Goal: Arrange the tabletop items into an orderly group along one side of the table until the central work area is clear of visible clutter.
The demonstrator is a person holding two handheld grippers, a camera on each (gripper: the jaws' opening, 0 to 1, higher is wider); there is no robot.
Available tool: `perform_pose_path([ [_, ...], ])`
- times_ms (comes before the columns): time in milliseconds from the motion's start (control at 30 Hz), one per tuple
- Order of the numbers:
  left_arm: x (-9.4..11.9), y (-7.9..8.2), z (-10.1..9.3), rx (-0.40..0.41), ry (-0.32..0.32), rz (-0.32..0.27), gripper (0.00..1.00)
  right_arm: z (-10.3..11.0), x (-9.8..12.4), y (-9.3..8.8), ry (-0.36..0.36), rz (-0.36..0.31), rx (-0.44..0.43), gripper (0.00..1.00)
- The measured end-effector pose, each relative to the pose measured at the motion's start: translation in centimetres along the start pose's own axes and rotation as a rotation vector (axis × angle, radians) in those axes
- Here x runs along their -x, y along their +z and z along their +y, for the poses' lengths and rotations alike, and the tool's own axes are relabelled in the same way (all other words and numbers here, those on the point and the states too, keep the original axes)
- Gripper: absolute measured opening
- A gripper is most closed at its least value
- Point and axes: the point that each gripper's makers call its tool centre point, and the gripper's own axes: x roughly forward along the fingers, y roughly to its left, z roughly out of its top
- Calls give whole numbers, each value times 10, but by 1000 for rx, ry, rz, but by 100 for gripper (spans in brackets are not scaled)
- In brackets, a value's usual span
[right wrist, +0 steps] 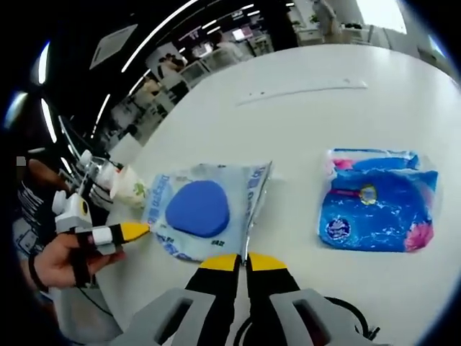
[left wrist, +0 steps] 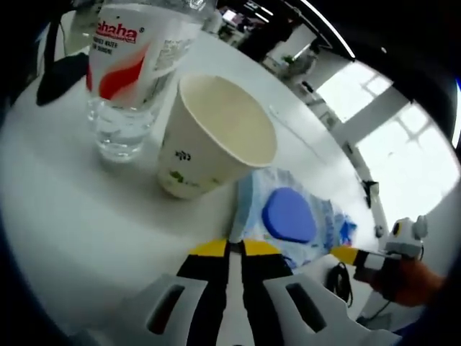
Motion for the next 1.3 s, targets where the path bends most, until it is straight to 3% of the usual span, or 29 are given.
perform_pose_path([
  [267, 0, 5, -3, 16, -3, -21, 3, -7, 0, 15, 11, -26, -13, 4],
  [333, 1, 8, -3, -25, -16, -31, 7, -8, 3, 15, 11, -31, -2, 8],
  [700, 8, 6, -4, -21, -34, -32, 14, -25, 21, 8, 8, -13, 97, 11],
  [967, 16, -21, -16, -40, -44, -38, 14, -44, 35, 2, -15, -41, 81, 10],
  [1300, 24, -51, -48, -129, -84, -10, 13, -64, 55, -7, -45, -58, 73, 11],
])
